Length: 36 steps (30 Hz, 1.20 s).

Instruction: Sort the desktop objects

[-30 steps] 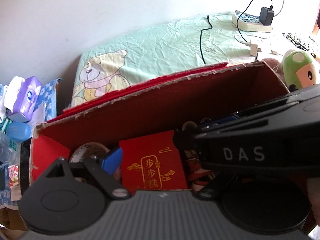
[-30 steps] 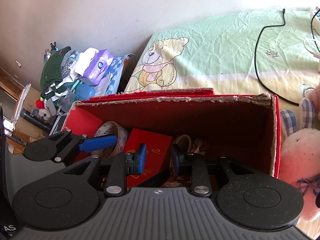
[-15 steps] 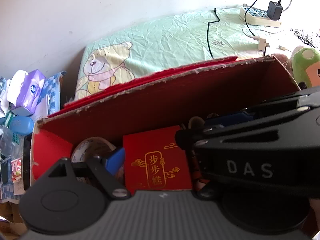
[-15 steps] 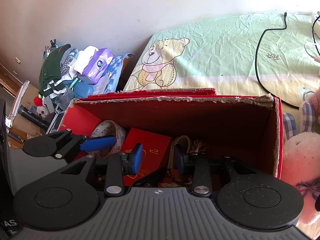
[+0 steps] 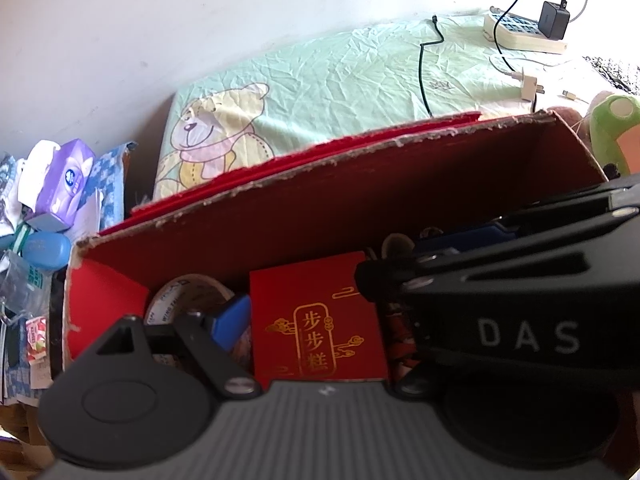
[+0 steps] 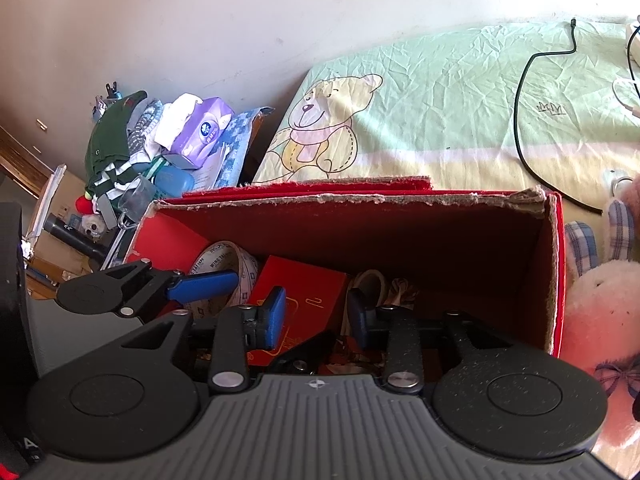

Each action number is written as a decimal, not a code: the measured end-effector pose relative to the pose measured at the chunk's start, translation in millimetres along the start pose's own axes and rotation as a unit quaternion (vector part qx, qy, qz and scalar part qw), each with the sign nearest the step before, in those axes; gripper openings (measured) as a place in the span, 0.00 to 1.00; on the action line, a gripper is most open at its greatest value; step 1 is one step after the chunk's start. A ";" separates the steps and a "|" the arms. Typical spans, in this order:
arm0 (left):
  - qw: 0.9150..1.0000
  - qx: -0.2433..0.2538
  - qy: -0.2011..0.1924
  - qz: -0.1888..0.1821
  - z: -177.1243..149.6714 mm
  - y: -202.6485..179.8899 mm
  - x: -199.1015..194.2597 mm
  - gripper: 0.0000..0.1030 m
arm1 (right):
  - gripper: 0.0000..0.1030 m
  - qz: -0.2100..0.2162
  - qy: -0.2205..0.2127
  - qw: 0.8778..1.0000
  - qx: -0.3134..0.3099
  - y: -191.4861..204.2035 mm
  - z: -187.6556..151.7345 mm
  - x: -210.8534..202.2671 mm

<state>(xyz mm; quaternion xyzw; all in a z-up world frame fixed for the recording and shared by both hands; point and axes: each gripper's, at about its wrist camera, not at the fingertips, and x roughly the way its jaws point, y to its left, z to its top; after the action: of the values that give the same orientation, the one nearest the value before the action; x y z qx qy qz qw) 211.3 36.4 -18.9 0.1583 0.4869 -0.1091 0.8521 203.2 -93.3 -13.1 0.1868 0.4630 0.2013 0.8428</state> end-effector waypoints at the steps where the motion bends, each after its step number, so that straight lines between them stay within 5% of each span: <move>1: 1.000 0.000 0.001 0.001 0.3 0.3 0.2 0.82 | 0.35 0.001 -0.001 1.000 0.000 0.1 -0.2 -0.2; 36: 1.000 -0.004 -0.002 0.010 0.6 0.9 0.7 0.82 | 0.34 -0.030 -0.003 0.999 -0.016 4.6 -2.0 3.6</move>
<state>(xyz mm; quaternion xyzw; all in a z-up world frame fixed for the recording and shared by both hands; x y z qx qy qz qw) 212.4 37.0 -19.1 0.1595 0.4839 -0.0985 0.8548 202.5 -87.3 -14.3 0.1605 0.4624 0.1828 0.8527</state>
